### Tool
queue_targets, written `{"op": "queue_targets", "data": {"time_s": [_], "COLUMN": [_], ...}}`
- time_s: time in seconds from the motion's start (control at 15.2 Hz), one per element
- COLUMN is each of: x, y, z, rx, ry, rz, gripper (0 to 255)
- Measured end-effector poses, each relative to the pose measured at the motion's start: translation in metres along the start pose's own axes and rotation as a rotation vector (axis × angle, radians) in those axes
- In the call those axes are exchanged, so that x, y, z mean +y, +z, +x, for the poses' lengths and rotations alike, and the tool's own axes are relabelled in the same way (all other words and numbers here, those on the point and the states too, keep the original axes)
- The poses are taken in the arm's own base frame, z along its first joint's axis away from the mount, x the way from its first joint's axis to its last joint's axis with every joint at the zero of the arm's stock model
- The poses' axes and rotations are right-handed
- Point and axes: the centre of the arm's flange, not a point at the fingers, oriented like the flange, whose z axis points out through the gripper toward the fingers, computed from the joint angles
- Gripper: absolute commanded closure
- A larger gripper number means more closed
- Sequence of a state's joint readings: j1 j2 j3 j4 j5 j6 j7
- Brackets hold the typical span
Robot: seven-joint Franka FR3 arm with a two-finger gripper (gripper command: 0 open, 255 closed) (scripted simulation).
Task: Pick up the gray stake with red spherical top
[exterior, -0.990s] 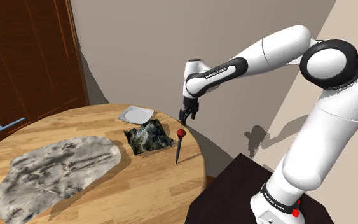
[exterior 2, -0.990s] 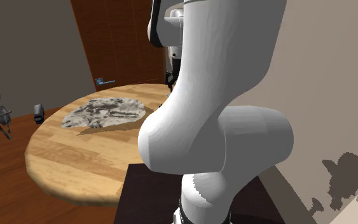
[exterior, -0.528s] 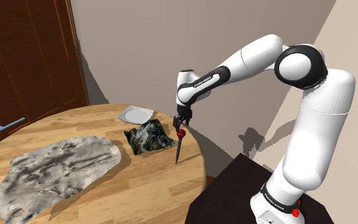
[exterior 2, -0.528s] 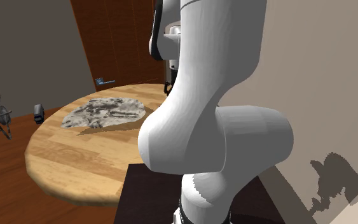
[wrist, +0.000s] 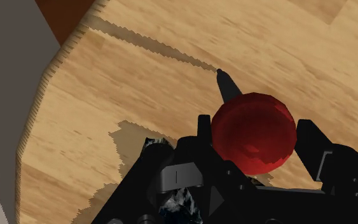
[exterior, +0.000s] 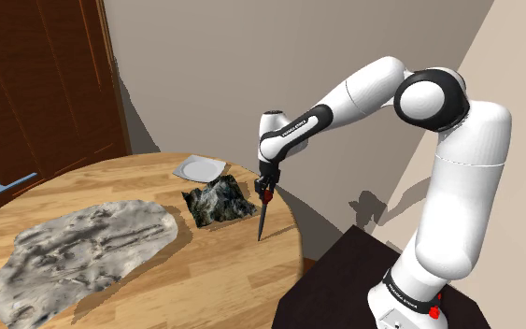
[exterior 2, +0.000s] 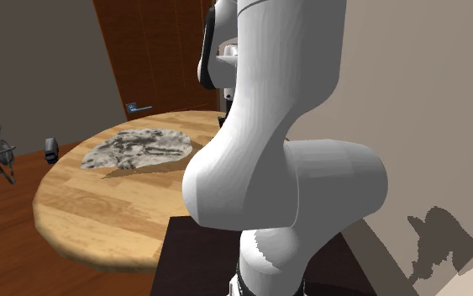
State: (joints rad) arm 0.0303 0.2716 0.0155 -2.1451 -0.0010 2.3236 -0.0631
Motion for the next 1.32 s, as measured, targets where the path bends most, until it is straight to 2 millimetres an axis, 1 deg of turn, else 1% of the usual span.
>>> {"op": "queue_targets", "data": {"time_s": [0.59, 1.32], "x": [0.000, 0.000], "y": [-0.002, -0.056], "z": [0.000, -0.006], "rx": [0.000, -0.001], "ry": [0.000, 0.000], "rz": [0.000, 0.000], "gripper": [255, 255]}}
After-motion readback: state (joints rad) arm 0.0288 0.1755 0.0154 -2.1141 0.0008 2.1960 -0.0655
